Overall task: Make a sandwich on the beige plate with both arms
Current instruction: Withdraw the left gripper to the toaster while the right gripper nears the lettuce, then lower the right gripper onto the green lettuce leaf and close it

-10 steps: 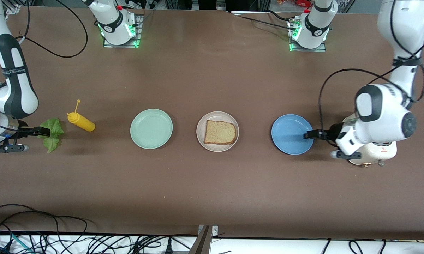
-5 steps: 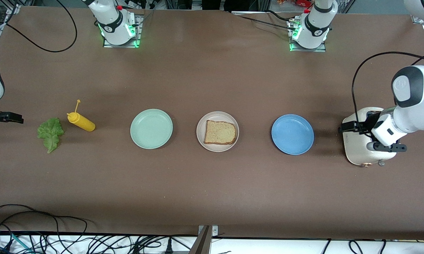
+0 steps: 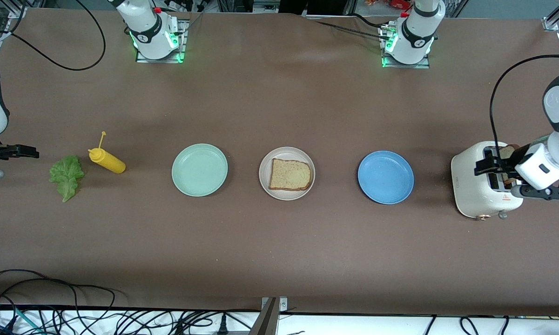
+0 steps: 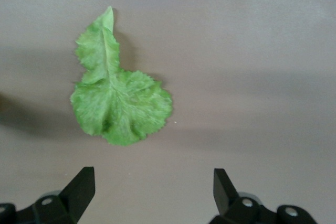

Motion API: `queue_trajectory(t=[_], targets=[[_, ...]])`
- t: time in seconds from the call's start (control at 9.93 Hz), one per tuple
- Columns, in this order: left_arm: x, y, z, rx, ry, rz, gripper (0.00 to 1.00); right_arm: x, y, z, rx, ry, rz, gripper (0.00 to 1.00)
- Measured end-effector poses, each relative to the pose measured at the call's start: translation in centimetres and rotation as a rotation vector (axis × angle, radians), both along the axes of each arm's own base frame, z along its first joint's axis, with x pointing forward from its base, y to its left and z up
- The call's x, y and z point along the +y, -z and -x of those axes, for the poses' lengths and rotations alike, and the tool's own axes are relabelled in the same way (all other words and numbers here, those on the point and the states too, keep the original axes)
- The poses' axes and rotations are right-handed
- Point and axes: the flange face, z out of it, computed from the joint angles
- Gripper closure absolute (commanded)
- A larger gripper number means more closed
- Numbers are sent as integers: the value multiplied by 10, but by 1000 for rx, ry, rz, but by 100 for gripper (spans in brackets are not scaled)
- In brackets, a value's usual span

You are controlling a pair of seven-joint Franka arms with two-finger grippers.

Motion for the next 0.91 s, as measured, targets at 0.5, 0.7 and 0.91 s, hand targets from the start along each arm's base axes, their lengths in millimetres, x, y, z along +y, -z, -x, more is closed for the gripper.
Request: queue_trajectory(t=[0.5,0.7,0.91], targets=[[29,0,1,-1,-18,-1,0,29,-6,-18,-36,-42,-30,0],[38,-1,3,0,-26,0,0,33,0,-24,-83,-35,-82,0],[39,-1,3,1,-28,0,0,32,-5,-27,-110,-35,-104,0]])
